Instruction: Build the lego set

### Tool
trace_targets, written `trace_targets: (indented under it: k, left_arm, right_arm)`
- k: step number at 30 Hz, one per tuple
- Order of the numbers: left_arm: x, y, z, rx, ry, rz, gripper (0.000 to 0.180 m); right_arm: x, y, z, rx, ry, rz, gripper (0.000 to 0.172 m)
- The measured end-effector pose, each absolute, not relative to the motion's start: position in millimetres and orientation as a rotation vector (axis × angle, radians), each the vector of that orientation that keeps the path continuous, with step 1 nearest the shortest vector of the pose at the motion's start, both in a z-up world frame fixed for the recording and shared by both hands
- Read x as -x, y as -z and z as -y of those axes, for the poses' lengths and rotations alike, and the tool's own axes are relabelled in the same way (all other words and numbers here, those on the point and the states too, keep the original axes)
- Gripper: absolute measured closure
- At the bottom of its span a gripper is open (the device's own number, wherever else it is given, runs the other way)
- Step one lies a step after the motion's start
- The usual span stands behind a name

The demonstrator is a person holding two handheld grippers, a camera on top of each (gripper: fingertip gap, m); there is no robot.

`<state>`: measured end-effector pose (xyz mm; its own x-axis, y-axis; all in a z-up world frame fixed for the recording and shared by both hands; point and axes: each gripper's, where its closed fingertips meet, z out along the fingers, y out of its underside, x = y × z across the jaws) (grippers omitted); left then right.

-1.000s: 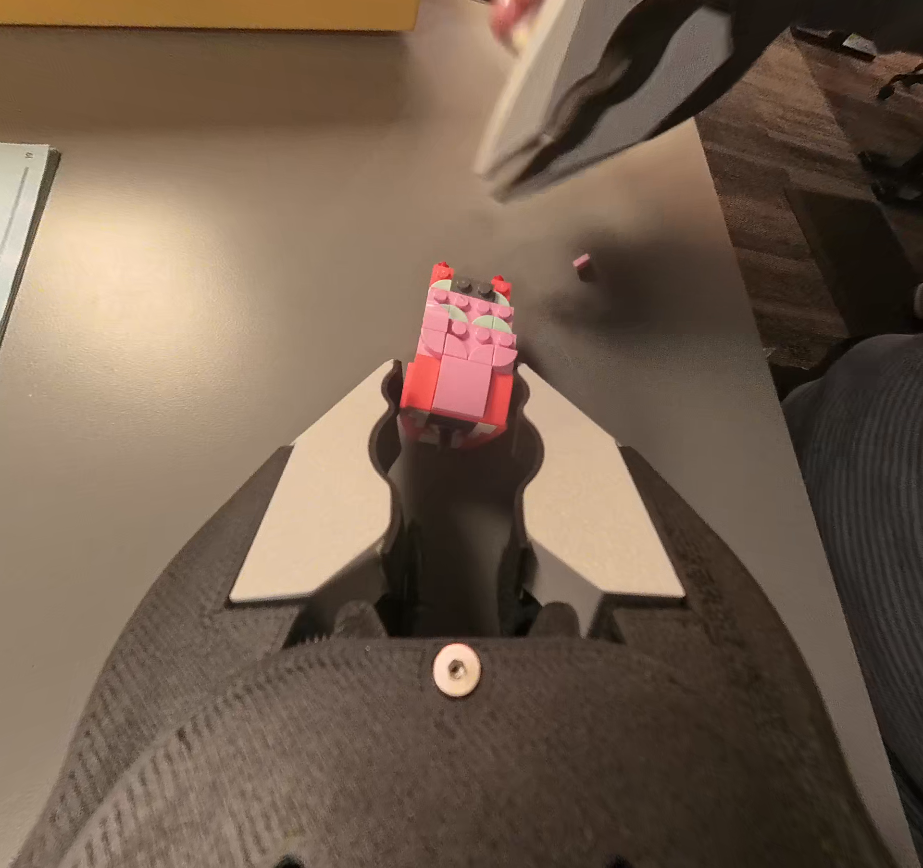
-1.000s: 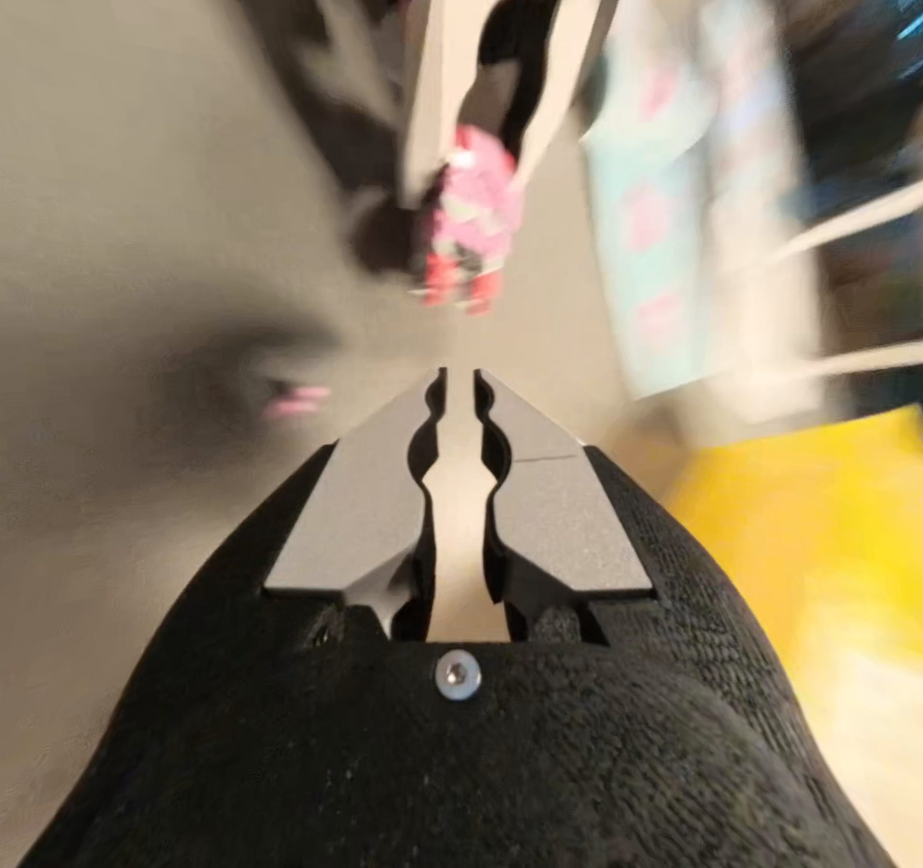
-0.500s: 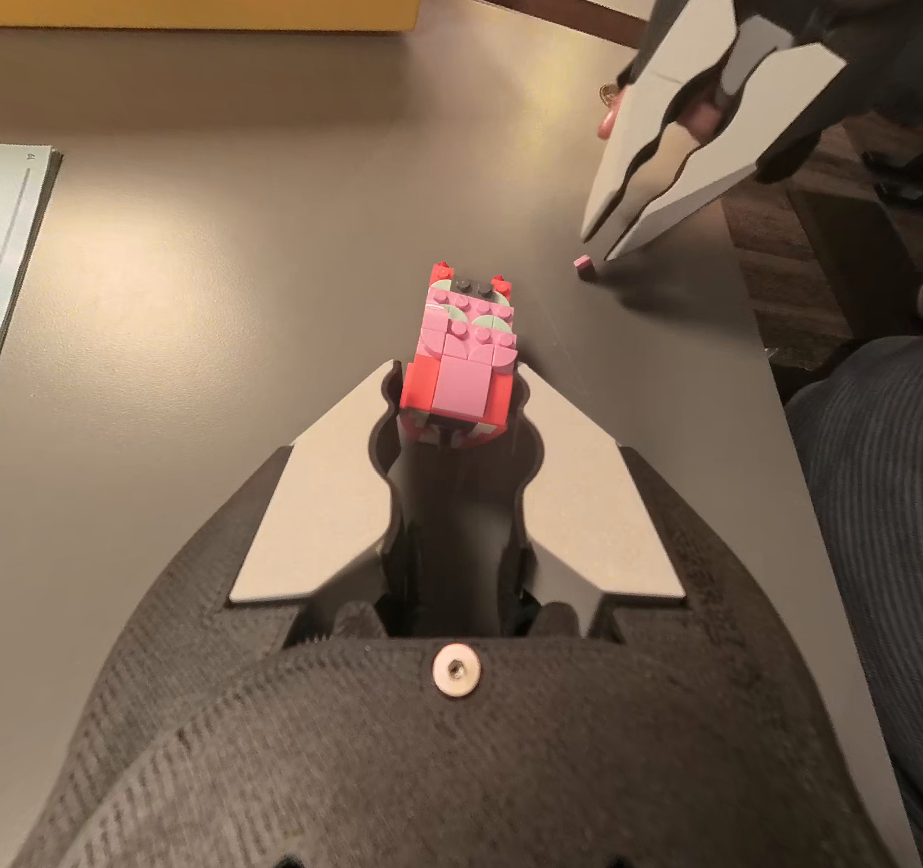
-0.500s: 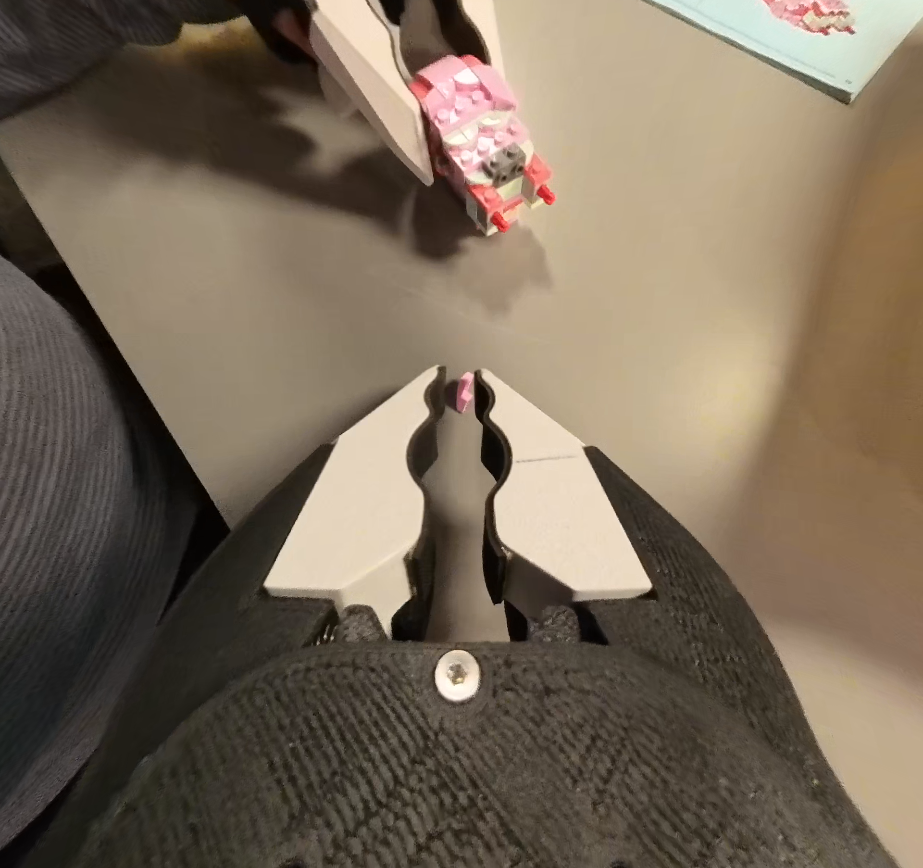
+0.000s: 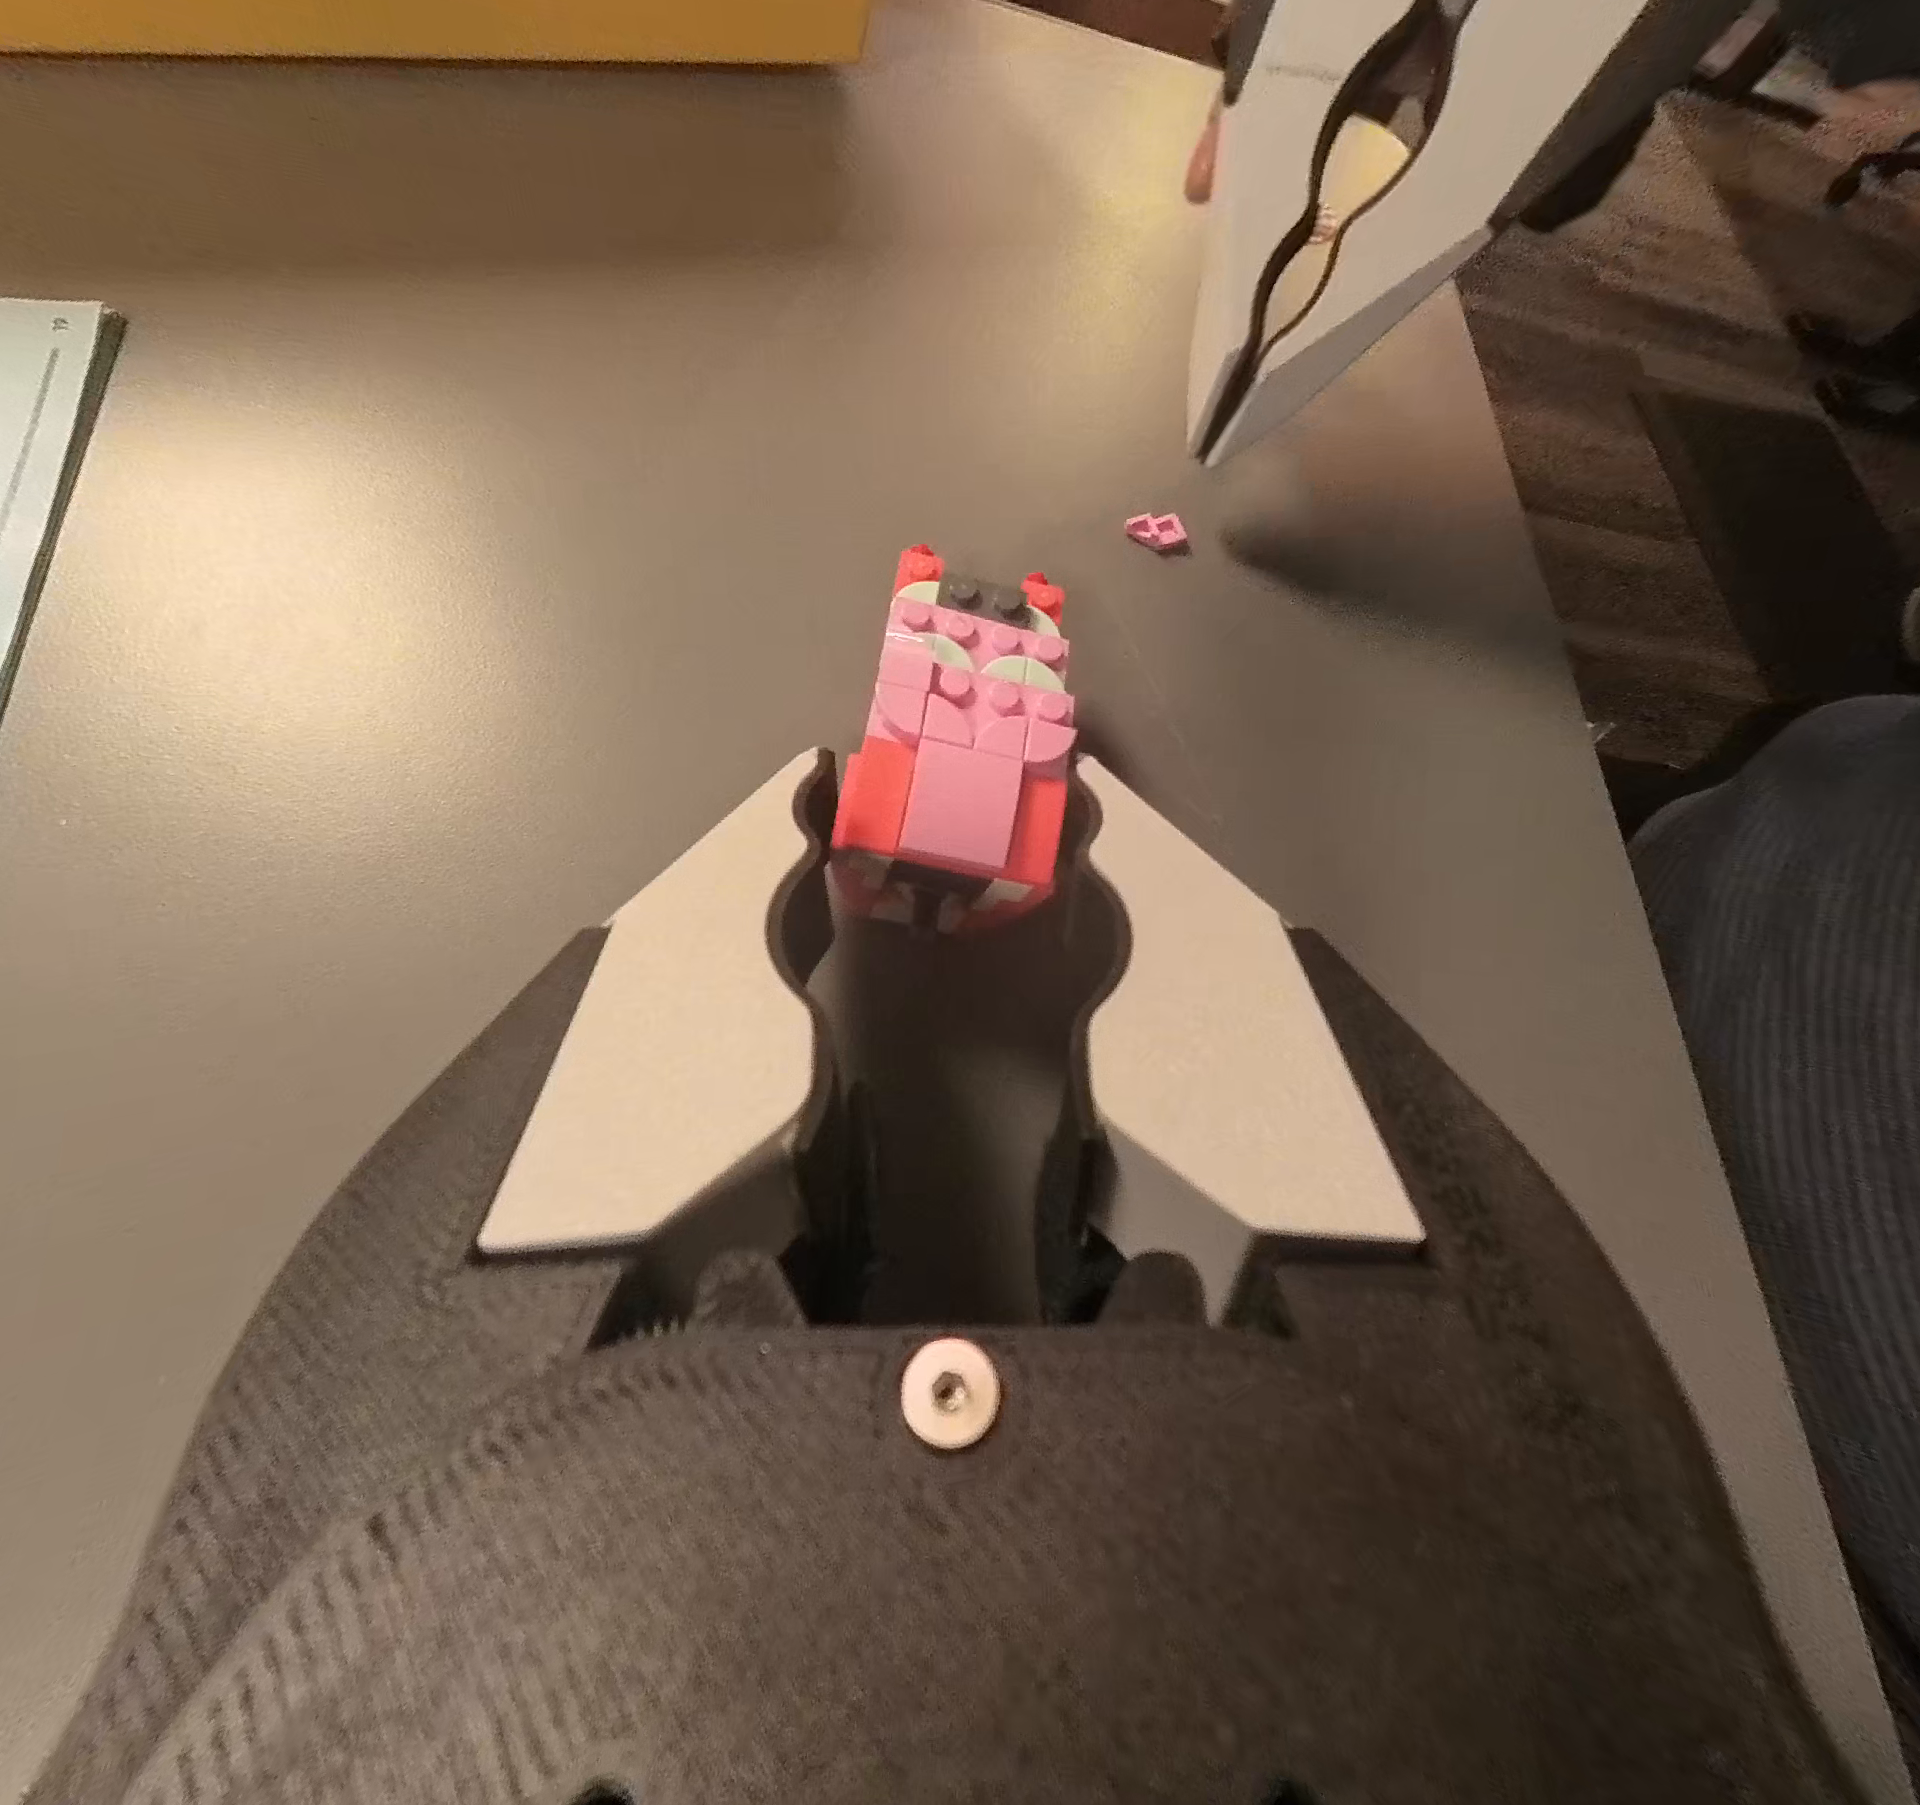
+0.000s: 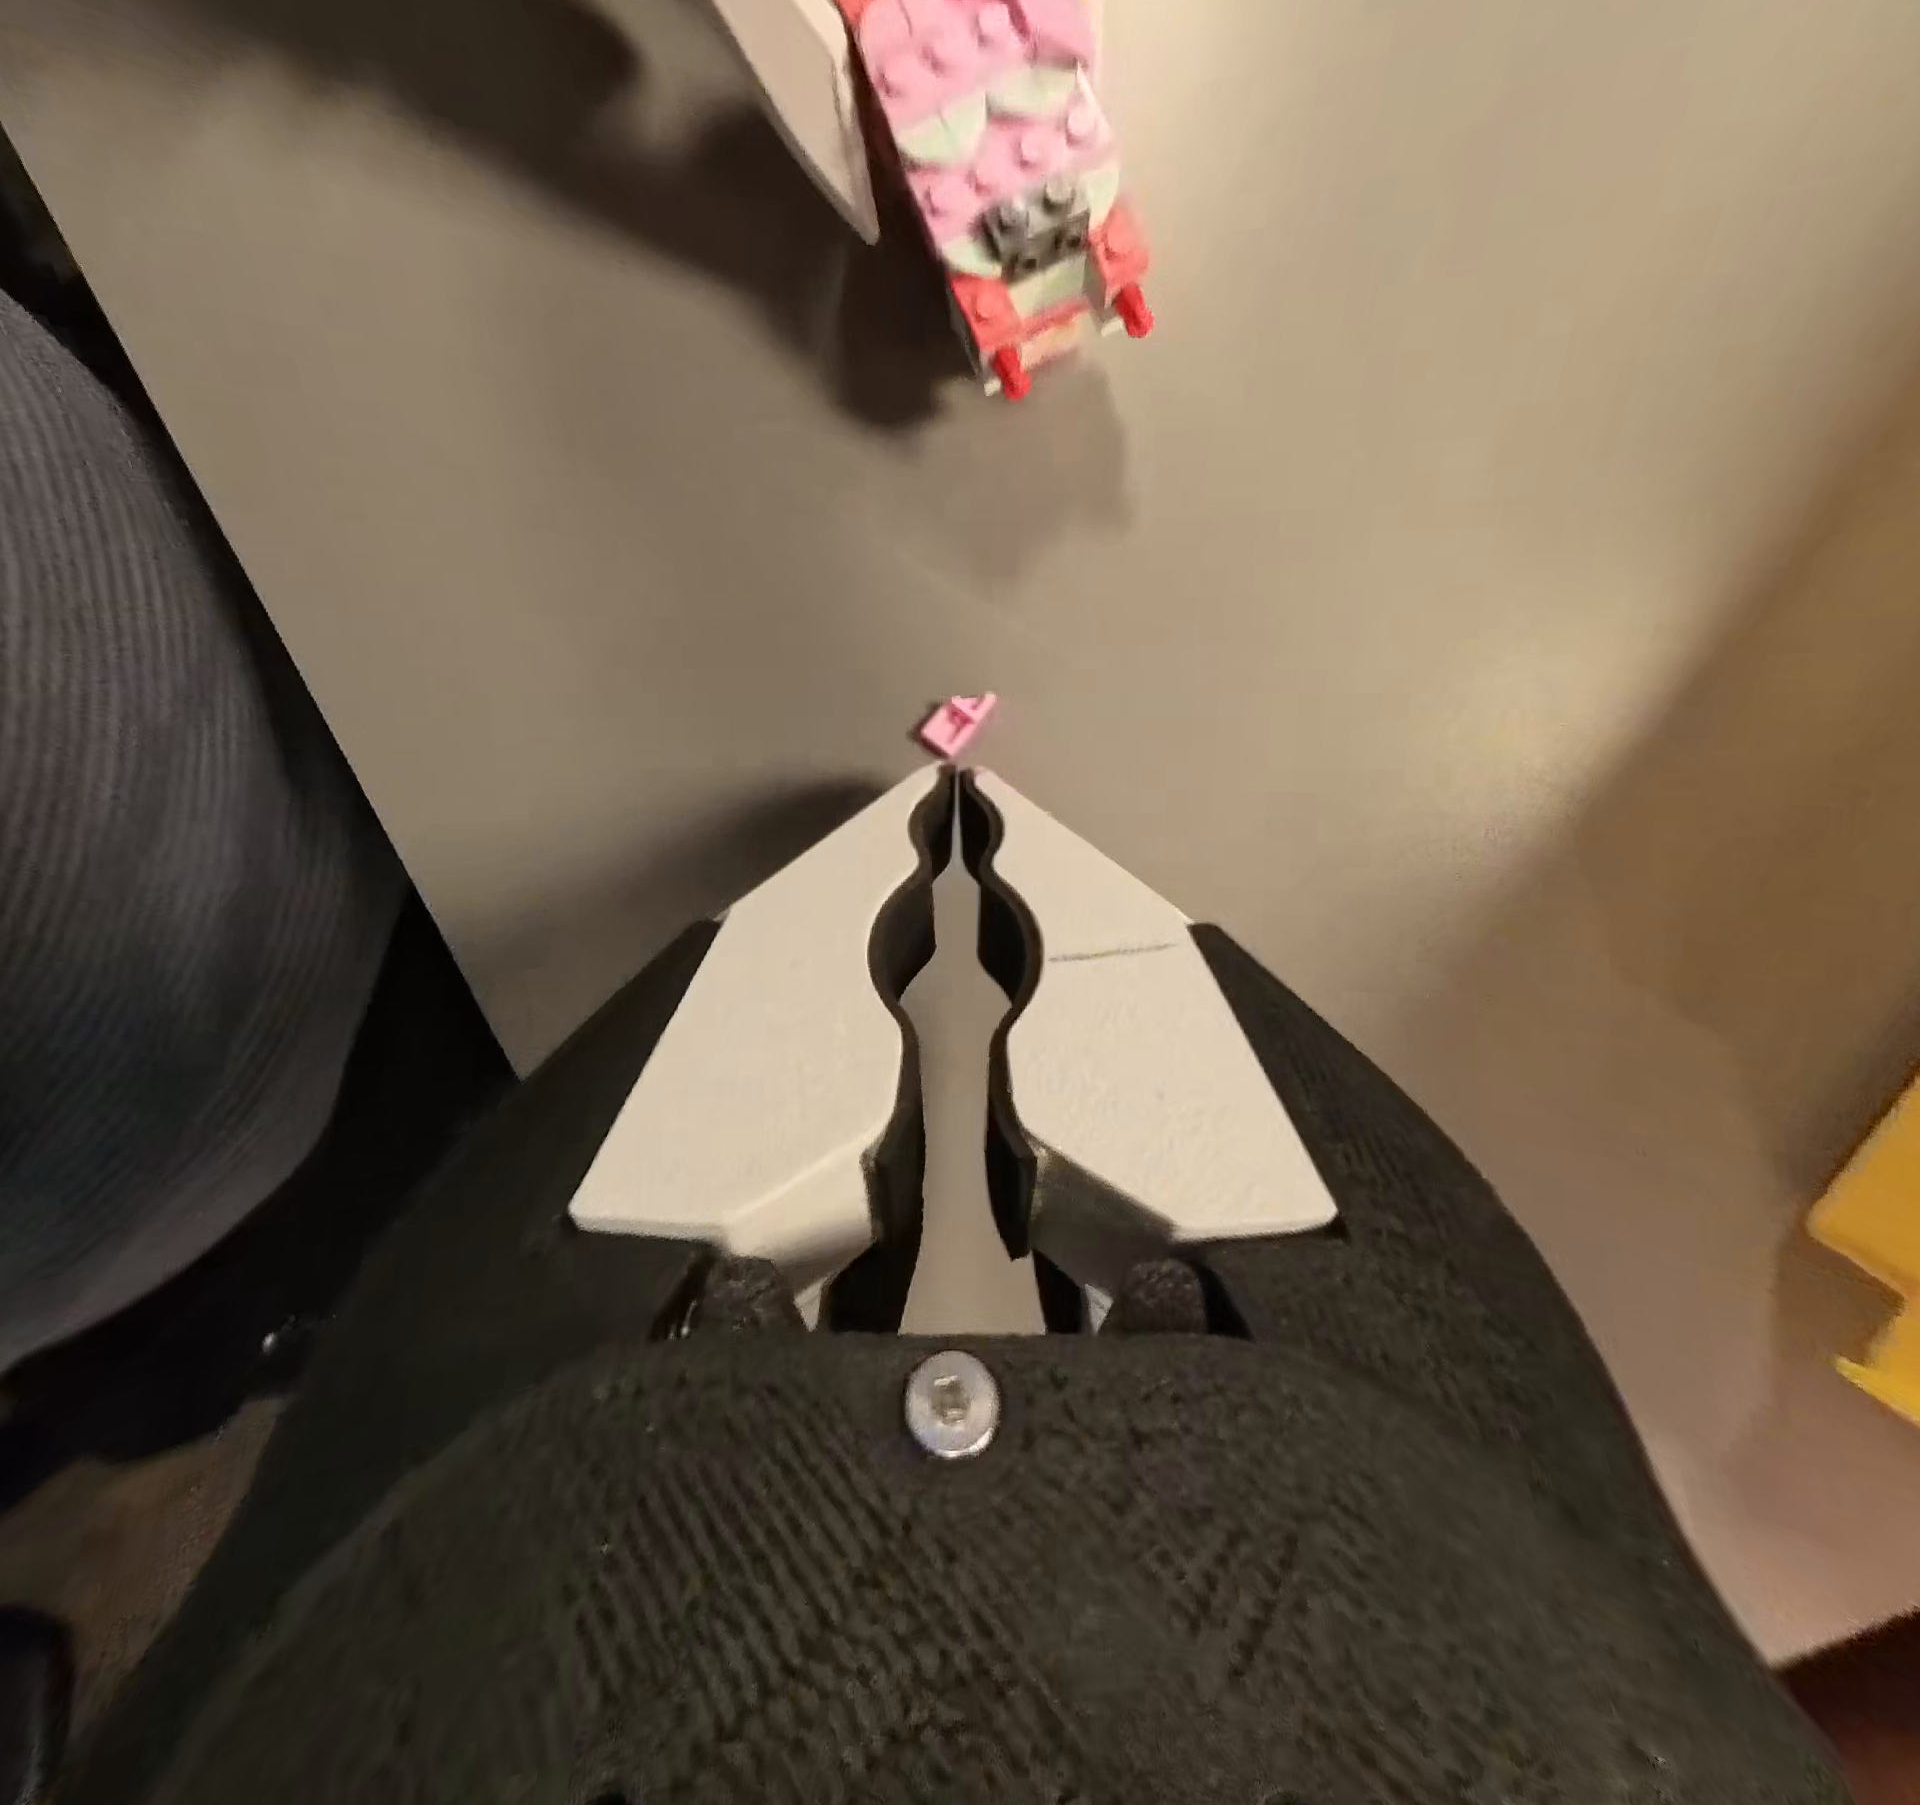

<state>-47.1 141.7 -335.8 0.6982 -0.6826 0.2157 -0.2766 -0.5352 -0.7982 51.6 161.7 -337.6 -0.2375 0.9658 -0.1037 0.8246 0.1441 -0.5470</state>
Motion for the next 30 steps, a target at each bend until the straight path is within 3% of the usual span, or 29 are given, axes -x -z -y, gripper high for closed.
trace_targets:
  k: [5, 8, 18, 22, 25, 30]
  left_arm:
    - [47.0, 335.9, -141.6, 2.126, 0.664, -0.732, 0.138]
    - [46.8, 335.9, -141.5, 2.126, 0.663, -0.733, 0.138]
    - [56.3, 333.9, -149.9, 2.111, 0.537, -0.669, 0.136]
    - [58.1, 318.3, -148.5, 1.998, 0.482, -0.671, 0.1]
    - [56.5, 284.1, -145.1, 1.829, 0.512, -0.629, 0.104]
    - [21.1, 257.4, -127.6, 1.68, 0.668, -0.697, 0.13]
  right_arm:
    - [-48.0, 349.5, -155.7, 1.856, -0.744, 2.09, 0.153]
    - [-42.9, 346.7, -153.3, 1.936, -0.781, 1.917, 0.151]
    - [-40.0, 351.4, -159.5, 1.921, -0.545, 1.769, 0.16]
    - [-42.5, 351.6, -165.2, 1.911, -0.486, 1.815, 0.167]
    - [-33.6, 337.7, -171.8, 1.602, -0.394, 1.884, 0.167]
    - [-5.8, 279.4, -152.1, 0.738, -0.206, 1.879, 0.167]
